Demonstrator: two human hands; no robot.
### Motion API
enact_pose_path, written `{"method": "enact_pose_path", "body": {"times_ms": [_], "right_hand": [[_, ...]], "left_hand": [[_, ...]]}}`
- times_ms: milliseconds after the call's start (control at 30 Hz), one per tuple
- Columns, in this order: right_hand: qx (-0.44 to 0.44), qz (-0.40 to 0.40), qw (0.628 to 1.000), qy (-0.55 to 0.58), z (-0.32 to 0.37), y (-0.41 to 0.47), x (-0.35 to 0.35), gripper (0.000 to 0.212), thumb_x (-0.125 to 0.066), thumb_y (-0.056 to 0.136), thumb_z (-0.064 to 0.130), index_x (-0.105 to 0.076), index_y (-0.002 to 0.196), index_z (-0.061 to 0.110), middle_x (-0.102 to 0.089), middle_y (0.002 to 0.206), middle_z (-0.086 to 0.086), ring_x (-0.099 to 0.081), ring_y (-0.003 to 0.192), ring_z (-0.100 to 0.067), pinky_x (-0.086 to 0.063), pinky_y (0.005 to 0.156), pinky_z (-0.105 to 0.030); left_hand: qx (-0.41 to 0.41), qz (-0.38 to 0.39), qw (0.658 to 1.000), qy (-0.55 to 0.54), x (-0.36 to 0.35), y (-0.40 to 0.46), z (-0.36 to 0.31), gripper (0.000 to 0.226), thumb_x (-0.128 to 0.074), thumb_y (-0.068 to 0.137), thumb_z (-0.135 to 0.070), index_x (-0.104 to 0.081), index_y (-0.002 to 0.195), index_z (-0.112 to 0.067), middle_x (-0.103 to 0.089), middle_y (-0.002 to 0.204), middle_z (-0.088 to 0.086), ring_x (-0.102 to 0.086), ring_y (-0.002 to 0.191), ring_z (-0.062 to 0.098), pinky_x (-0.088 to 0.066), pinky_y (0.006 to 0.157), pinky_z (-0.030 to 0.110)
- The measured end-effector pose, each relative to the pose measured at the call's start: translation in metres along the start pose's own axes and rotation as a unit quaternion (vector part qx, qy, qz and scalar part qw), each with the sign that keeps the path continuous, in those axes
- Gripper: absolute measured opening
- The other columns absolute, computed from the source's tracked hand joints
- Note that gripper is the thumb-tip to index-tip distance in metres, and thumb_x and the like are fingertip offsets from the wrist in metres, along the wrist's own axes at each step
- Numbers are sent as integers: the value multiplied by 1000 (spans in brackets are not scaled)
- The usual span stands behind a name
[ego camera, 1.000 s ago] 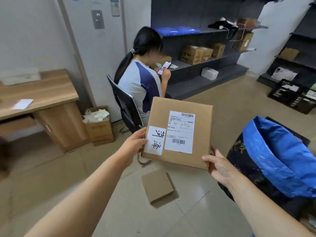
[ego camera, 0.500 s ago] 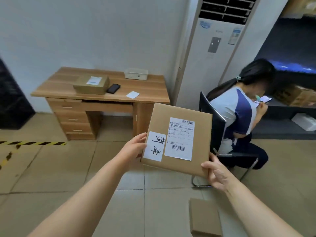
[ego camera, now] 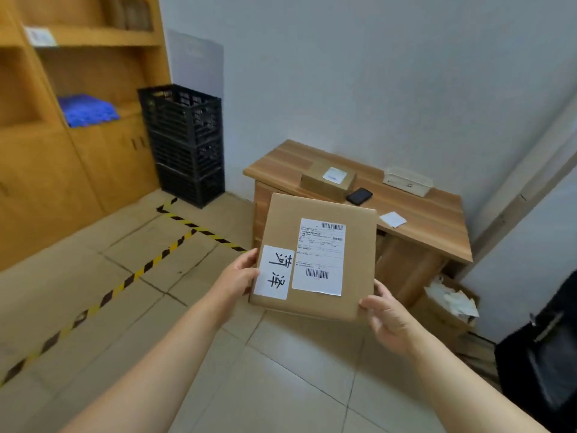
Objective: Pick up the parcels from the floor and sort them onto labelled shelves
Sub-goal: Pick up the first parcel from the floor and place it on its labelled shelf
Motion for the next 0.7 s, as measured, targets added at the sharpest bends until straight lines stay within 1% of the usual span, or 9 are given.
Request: {"method": "enact_pose_path", "body": {"times_ms": [100,133,233,300,400,500,533,600,700], "right_hand": [[-25,50,997,-45,-6,38,-53,65,-50,72,-11,-44,131,15,-63,117,-16,-68,81,-20,-56,64,-28],[-31,66,995,-63,-8,49,-70,68,-52,68,-8,-44,131,16,-63,115,-15,-66,79,-20,-53,65,-30],[-44,103,990,-91,-9,81,-116,56,-44,76,-11,-47,125,17,-63,105,-10,-65,71,-18,-53,52,-25],[-55,127,985,-102,-8,102,-143,54,-39,80,-13,-45,125,17,-62,104,-8,-62,76,-19,-52,50,-25],[-67,171,976,-117,1,142,-180,56,-39,81,-11,-44,128,18,-62,108,-6,-59,87,-22,-50,64,-33],[-80,206,967,-124,17,185,-214,60,-41,80,-11,-44,131,19,-63,115,-8,-59,95,-26,-50,79,-41],[-80,215,965,-127,24,199,-224,60,-41,79,-11,-44,132,18,-62,117,-9,-60,94,-26,-50,80,-41],[-84,238,958,-135,35,225,-247,60,-41,79,-11,-43,133,17,-63,115,-8,-61,92,-25,-51,76,-39],[-90,269,947,-152,44,261,-281,61,-41,79,-12,-44,132,17,-68,104,-6,-62,89,-25,-50,76,-38]], "left_hand": [[8,-62,998,-24,51,4,5,54,-43,90,-2,-43,138,-28,-62,125,-7,-63,96,6,-46,66,23],[12,-83,996,-30,66,6,7,55,-42,91,-2,-40,140,-28,-60,128,-5,-62,97,7,-46,67,24],[19,-133,990,-34,105,15,9,58,-43,92,-3,-34,143,-27,-54,136,-4,-58,107,11,-47,75,25],[16,-160,986,-38,126,23,6,58,-42,92,-2,-33,144,-27,-50,140,-5,-55,112,14,-46,80,27],[9,-208,976,-58,152,39,-6,56,-43,92,-1,-36,142,-25,-51,134,-8,-55,107,12,-46,76,26],[8,-258,963,-73,173,58,-22,56,-46,92,-4,-37,142,-27,-48,140,-8,-54,109,13,-45,92,34],[7,-273,959,-77,179,65,-28,57,-46,92,-4,-36,143,-27,-47,141,-6,-53,108,13,-44,92,34],[2,-303,949,-88,191,78,-40,57,-45,92,-2,-34,143,-24,-46,141,-4,-51,107,13,-44,81,28],[-8,-337,936,-101,206,94,-54,57,-48,92,-4,-34,144,-23,-44,144,-5,-49,106,11,-40,68,18]]}}
Point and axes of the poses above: each hand's wrist, its own y-axis towards the middle knuckle, its own x-axis out of the back of the hand, z = x × y, the point moved 6 cm from there along y, towards the middle knuckle
